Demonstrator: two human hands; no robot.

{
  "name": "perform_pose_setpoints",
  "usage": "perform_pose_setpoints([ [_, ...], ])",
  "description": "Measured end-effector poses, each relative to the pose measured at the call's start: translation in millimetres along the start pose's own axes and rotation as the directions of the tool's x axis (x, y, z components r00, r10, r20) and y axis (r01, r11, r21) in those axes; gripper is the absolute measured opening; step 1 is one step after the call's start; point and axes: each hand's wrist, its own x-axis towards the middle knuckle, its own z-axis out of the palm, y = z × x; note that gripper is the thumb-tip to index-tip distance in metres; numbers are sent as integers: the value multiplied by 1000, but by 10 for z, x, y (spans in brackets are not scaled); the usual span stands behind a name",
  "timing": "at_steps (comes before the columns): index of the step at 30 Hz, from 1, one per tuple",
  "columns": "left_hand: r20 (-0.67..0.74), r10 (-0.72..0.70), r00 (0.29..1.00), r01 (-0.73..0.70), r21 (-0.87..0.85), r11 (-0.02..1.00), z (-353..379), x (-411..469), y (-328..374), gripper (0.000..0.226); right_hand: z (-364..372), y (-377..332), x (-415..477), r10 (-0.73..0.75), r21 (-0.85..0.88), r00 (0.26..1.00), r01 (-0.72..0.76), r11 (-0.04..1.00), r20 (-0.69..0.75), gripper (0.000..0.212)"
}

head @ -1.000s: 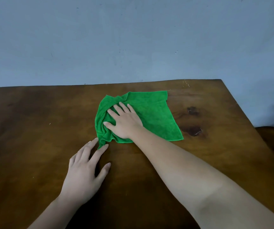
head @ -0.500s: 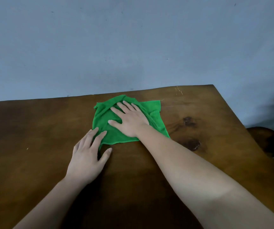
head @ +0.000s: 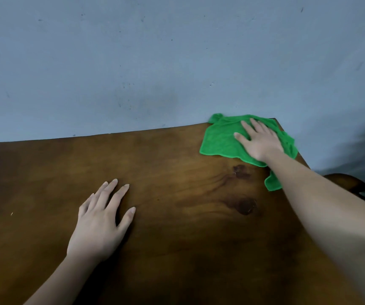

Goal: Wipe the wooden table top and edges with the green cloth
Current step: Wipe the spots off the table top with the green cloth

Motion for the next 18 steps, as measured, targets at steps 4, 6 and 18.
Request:
perform_pose_setpoints([
  [4,9,-3,1000,3,10,1000,-7,0,-4,85,14,254,60,219,47,976,-218,975,-18,89],
  [6,15,-7,1000,6,13,1000,-13,3,2,85,64,146,49,324,58,945,-322,945,-33,88],
  [18,-42,22,999,-21,26,999,2,-40,6,77,419,-2198,-999,-286,-45,954,290,956,89,87],
])
